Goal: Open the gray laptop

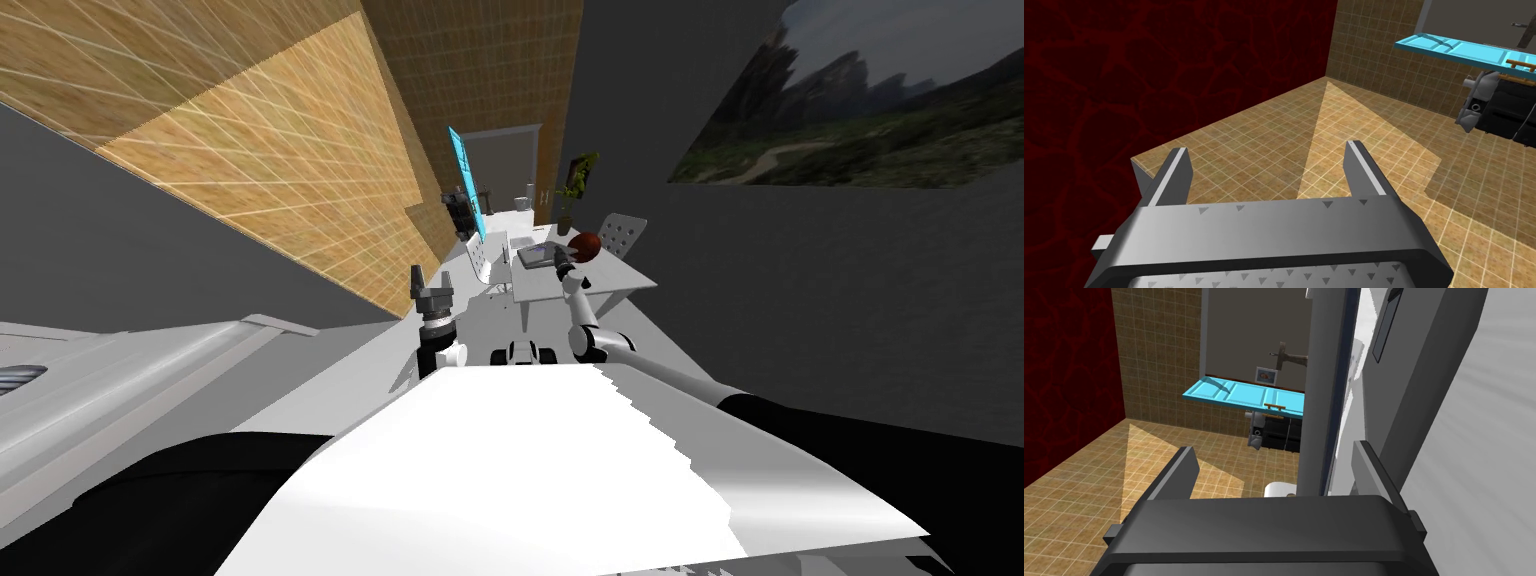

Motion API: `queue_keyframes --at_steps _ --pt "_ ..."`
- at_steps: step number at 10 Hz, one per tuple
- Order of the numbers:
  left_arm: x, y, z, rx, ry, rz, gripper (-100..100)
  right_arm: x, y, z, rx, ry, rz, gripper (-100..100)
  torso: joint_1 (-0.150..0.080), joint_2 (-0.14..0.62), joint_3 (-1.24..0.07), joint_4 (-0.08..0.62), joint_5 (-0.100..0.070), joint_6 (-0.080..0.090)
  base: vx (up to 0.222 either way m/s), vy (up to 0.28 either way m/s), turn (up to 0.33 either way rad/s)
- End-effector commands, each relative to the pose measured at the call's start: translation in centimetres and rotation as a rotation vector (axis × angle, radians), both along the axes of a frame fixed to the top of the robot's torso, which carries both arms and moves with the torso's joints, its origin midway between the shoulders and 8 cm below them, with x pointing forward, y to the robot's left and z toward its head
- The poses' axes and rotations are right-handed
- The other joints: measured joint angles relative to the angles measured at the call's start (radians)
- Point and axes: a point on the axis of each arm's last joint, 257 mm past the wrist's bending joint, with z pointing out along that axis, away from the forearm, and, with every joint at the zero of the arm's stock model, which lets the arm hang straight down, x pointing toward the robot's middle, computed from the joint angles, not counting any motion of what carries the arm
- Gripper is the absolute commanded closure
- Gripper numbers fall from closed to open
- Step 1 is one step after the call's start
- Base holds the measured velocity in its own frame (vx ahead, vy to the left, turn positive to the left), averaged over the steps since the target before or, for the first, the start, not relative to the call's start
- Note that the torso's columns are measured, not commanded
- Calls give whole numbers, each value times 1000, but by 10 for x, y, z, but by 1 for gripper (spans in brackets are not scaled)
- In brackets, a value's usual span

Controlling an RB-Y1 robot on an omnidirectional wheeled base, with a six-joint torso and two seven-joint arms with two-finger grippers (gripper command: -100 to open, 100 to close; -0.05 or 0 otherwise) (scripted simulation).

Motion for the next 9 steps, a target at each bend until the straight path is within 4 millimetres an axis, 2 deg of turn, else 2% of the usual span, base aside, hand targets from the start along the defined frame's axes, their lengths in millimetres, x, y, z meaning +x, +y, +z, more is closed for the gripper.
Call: queue_keyframes --at_steps 1,2,3,4,6,7,8,9 --pt "0 0 0 0 0 0 0 -1 -1 -1 23 -5 -4 -100 -2 2 1 1 0 -1 10 14 4" --pt "0 0 0 0 0 0 0 5 -17 10 -7 -13 -65 -100 -3 4 3 2 -1 -1 -102 -115 350" --pt "0 0 0 0 0 0 0 2 -39 5 22 -8 -107 -100 -9 11 7 5 -2 -3 -155 -132 459" --pt "0 0 0 0 0 0 0 0 -48 2 -6 3 -126 -100 -7 14 9 6 -2 -1 -83 -67 363" --pt "0 0 0 0 0 0 0 0 -48 3 34 -6 -126 -100 1 3 2 4 1 0 -5 -19 28" --pt "0 0 0 0 0 0 0 4 -60 12 6 -8 -182 -100 0 2 1 3 1 0 -107 -89 354" --pt "0 0 0 0 0 0 0 -4 -90 3 49 3 -241 -100 -4 9 5 5 0 -4 -129 -122 466" --pt "0 0 0 0 0 0 0 -5 -92 2 13 11 -243 -100 -5 10 7 5 -1 -2 -76 -64 374"
